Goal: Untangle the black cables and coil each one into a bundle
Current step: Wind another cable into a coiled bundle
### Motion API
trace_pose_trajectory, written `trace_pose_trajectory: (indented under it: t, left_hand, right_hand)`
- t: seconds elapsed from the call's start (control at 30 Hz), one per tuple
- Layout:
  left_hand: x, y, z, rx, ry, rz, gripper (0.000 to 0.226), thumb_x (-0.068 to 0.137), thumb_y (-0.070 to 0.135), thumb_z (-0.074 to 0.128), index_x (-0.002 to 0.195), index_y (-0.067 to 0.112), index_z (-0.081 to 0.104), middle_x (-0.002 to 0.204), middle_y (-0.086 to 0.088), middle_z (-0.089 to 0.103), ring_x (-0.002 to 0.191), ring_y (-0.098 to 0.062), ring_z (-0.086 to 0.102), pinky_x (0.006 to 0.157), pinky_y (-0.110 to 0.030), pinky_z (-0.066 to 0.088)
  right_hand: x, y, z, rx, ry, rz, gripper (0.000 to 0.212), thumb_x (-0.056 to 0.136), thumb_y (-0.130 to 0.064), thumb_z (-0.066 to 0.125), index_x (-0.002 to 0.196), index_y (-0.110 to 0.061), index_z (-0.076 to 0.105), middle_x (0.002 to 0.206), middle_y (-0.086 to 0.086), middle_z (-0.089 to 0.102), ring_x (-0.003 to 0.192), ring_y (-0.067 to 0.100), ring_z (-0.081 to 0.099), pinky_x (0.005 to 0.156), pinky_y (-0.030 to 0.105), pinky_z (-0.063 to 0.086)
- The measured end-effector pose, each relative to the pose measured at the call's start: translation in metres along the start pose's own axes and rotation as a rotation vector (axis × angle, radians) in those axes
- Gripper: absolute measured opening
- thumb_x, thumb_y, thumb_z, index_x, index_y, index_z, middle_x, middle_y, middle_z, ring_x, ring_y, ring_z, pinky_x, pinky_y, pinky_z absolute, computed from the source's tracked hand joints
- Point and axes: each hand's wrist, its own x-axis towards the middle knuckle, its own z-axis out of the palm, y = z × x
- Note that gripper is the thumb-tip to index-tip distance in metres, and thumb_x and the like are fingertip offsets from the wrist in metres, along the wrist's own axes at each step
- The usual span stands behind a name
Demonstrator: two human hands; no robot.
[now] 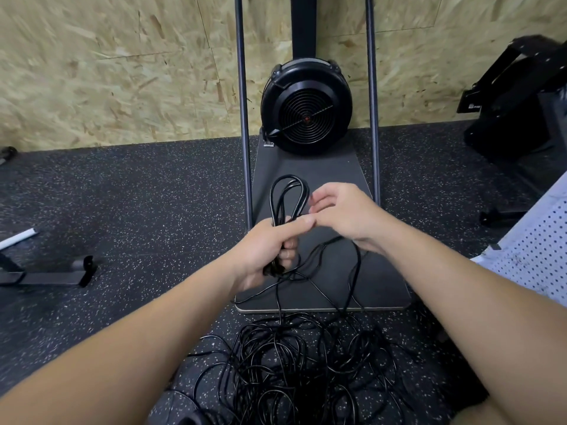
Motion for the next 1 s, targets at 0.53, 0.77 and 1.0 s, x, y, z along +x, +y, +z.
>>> trace_pose_trajectory:
  t: [0.53,0.77,1.0]
  left_hand:
    - [0.006,0.011,-0.034,0.184,0.213,0.134,0.047,0.102,0.017,0.076,0.072,0.029,0.041,0.068,0.001,0.028,0.06,-0.016,0.024,0.054,-0.029,0.023]
    - [0.001,-0.004,-0.016,0.305,0.171,0.126,0.042,0.104,0.058,0.067,0.09,0.019,0.062,0.086,-0.007,0.074,0.068,-0.017,0.06,0.059,-0.026,0.043]
    - [-0.007,-0.011,0.02,0.431,0.074,0.219,0.046,0.108,0.058,0.061,0.083,0.021,0.071,0.097,-0.031,0.07,0.074,-0.024,0.053,0.07,-0.04,0.042]
  right_hand:
    - [-0.007,-0.008,-0.02,-0.594,-0.103,-0.101,0.018,0.101,-0.027,0.077,0.083,-0.026,0.083,0.077,-0.01,0.079,0.061,0.0,0.063,0.064,0.021,0.047]
    - [-0.005,-0.026,-0.008,0.242,0.046,-0.05,0.008,0.097,-0.008,0.08,0.093,-0.002,0.084,0.086,0.013,0.078,0.076,0.019,0.067,0.068,0.025,0.06]
    - [-0.004,-0.03,-0.003,0.204,0.268,-0.065,0.011,0.095,-0.008,0.078,0.088,-0.012,0.085,0.081,0.006,0.082,0.068,0.016,0.074,0.081,0.045,0.069]
